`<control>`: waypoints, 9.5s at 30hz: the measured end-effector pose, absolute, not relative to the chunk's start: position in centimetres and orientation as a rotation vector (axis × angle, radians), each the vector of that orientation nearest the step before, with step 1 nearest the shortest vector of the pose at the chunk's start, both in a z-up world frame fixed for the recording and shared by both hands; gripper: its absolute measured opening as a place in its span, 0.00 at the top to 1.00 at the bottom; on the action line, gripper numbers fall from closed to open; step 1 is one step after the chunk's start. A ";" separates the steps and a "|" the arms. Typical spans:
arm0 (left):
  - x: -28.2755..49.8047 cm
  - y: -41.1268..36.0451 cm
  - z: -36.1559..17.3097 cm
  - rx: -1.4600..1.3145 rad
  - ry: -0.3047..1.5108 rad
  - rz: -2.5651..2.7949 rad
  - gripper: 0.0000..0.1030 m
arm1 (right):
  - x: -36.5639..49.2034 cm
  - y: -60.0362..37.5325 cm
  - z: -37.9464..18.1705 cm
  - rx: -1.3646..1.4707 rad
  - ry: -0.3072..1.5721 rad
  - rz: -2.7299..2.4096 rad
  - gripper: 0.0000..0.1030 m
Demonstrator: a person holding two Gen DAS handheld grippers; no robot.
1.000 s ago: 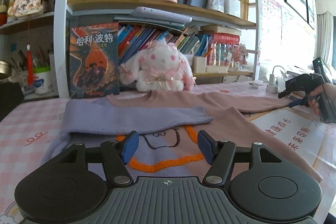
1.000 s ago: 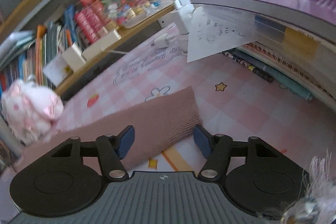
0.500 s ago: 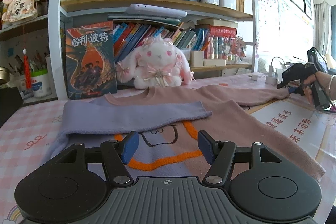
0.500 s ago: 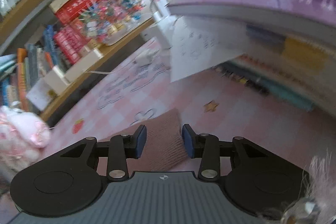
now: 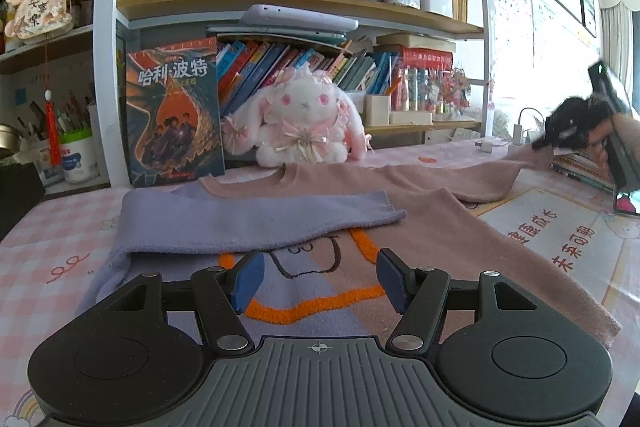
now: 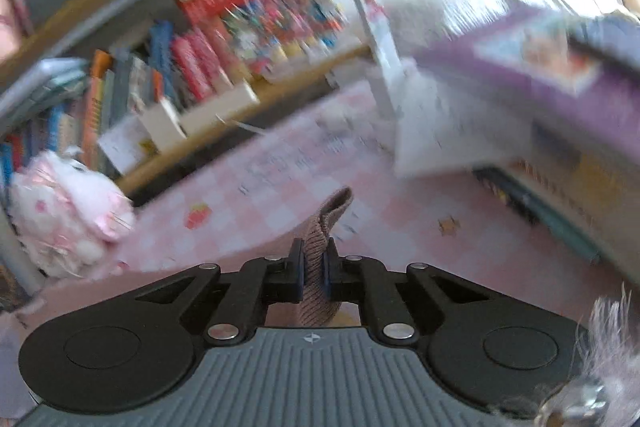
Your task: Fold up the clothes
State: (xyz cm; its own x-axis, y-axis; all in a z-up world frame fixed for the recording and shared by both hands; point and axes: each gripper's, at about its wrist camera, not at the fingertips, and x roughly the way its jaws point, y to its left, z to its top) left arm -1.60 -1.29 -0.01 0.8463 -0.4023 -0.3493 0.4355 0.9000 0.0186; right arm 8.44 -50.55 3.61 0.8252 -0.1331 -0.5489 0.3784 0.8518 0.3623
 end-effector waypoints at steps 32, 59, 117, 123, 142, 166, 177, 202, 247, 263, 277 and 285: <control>-2.5 -0.5 0.3 0.061 0.276 -0.442 0.37 | 16.7 -13.6 14.2 0.216 0.521 0.457 0.93; -2.9 -0.7 0.4 0.104 0.294 -0.330 0.36 | 4.5 -20.6 6.9 0.149 0.591 0.424 0.56; -12.9 12.0 -1.7 -0.217 0.561 0.001 0.93 | -13.4 -29.3 -1.5 0.250 0.608 0.318 0.78; -13.5 10.8 -0.3 -0.220 0.487 -0.052 1.00 | -13.4 -29.9 -0.9 0.306 0.566 0.354 0.89; -13.4 11.5 -1.4 -0.256 0.586 -0.056 0.80 | -13.3 -30.8 -2.0 0.379 0.613 0.372 0.79; -9.2 11.6 -1.2 -0.398 0.528 -0.151 0.93 | -9.4 -30.1 -1.1 0.343 0.605 0.301 0.84; -8.9 11.6 -1.7 -0.386 0.601 -0.146 0.67 | -9.3 -30.1 -1.7 0.382 0.640 0.366 0.69; -17.5 12.7 -1.7 -0.529 0.613 -0.306 0.96 | -18.8 -34.0 -0.3 0.432 0.653 0.411 0.91; 1.0 11.7 -0.2 -0.737 0.470 -0.295 0.95 | -1.7 -36.5 1.9 0.728 0.470 0.271 0.91; 0.4 14.1 0.9 -0.570 0.419 -0.244 0.71 | -1.0 -36.9 1.7 0.597 0.431 0.165 0.55; 1.0 10.5 1.7 -0.306 0.455 -0.289 0.61 | -1.0 -33.5 1.0 0.272 0.510 0.219 0.54; 3.1 7.8 2.2 -0.124 0.478 -0.296 0.60 | 1.4 -33.4 1.0 0.199 0.546 0.208 0.55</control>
